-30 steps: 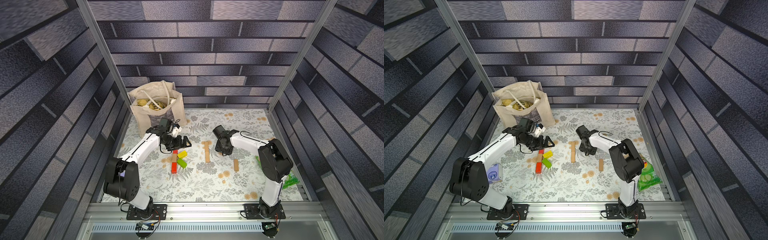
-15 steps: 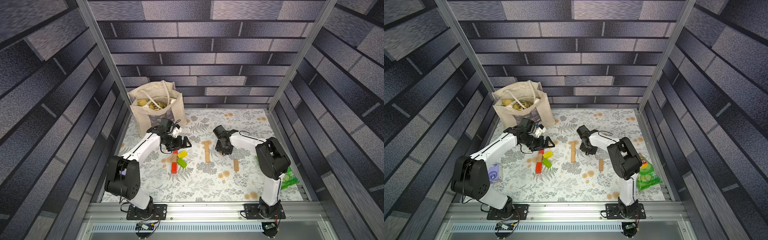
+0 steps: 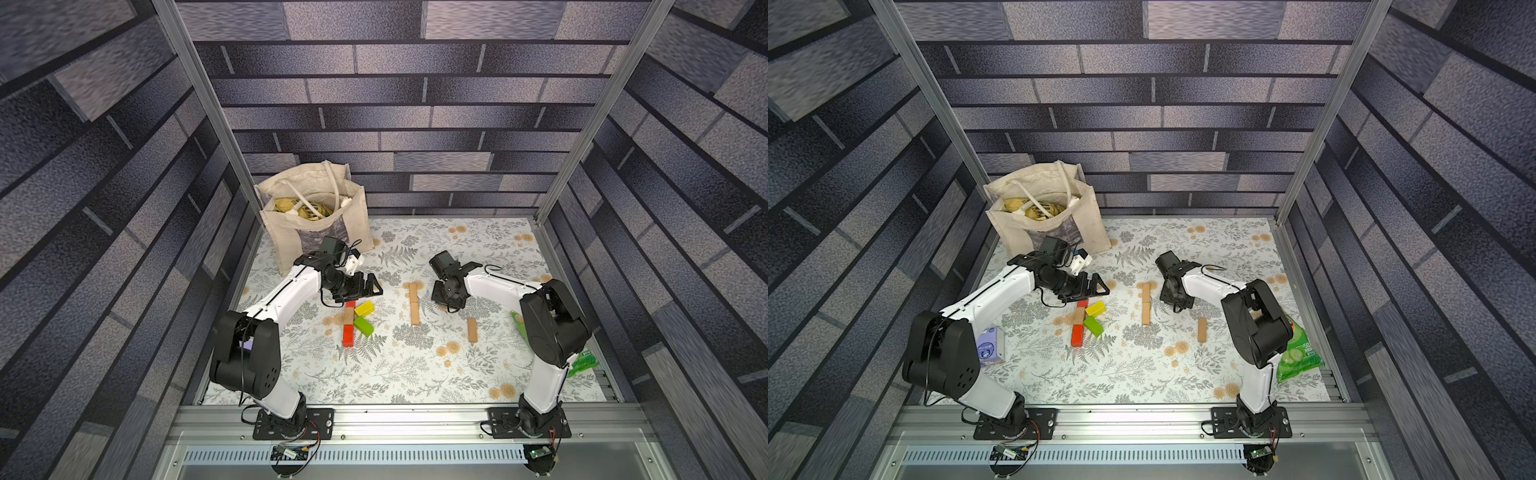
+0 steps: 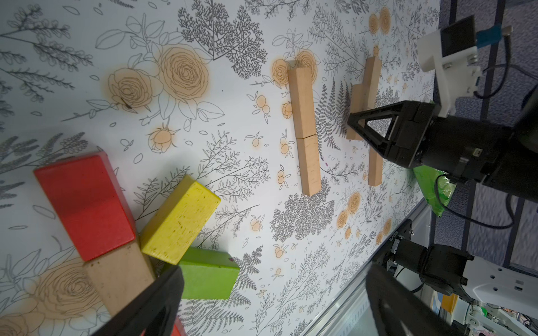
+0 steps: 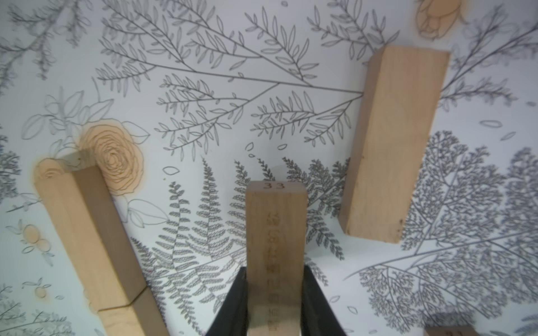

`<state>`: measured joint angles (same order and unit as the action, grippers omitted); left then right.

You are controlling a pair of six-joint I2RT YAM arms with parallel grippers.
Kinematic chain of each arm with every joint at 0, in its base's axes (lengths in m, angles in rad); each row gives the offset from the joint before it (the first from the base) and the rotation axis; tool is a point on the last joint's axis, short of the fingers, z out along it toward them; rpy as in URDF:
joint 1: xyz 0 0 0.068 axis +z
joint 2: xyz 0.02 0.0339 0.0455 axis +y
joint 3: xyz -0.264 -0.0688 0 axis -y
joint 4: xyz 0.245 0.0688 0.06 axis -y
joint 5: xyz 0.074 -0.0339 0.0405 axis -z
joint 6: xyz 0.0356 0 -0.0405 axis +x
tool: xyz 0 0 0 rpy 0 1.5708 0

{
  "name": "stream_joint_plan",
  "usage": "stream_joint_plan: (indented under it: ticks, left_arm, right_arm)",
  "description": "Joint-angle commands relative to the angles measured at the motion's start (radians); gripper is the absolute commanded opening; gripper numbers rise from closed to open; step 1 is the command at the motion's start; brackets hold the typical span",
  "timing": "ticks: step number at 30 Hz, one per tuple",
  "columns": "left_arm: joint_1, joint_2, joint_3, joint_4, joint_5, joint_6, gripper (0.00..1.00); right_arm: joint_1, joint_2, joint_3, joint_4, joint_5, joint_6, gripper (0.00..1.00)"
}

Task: Assemble the letter k with building blocks
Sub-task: Pick up the building block from the center of the board, then assemble the building block at the center of the board.

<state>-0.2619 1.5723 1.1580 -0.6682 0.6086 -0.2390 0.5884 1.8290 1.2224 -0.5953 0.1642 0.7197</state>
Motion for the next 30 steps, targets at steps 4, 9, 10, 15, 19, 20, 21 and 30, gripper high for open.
stream_joint_plan:
  ticks: [4,9,10,15,19,20,21,30]
  left_arm:
    - [0.003,-0.050,-0.001,-0.041,0.010,0.007,1.00]
    - [-0.002,-0.098,-0.091,-0.044,0.076,-0.063,1.00]
    - [-0.002,-0.120,-0.118,-0.038,0.081,-0.069,1.00]
    - [0.000,-0.192,-0.197,-0.045,0.096,-0.069,1.00]
    - [0.001,-0.175,-0.213,-0.026,0.173,-0.078,1.00]
    - [0.000,-0.172,-0.208,-0.028,0.189,-0.074,1.00]
    - [0.002,-0.173,-0.205,-0.031,0.197,-0.069,1.00]
    - [0.055,-0.252,-0.219,-0.029,0.162,-0.071,1.00]
  right_arm:
    - [0.098,-0.096,0.047,-0.128,0.010,-0.051,0.08]
    - [0.160,-0.160,-0.010,-0.150,0.006,0.006,0.08]
    - [0.172,-0.178,-0.033,-0.142,0.005,0.021,0.08]
    - [0.230,-0.228,-0.118,-0.115,-0.016,0.093,0.08]
    - [0.280,-0.219,-0.131,-0.114,-0.026,0.144,0.08]
    - [0.292,-0.213,-0.130,-0.114,-0.031,0.154,0.08]
    - [0.304,-0.207,-0.130,-0.114,-0.036,0.165,0.08]
    - [0.371,-0.161,-0.140,-0.098,-0.040,0.213,0.08]
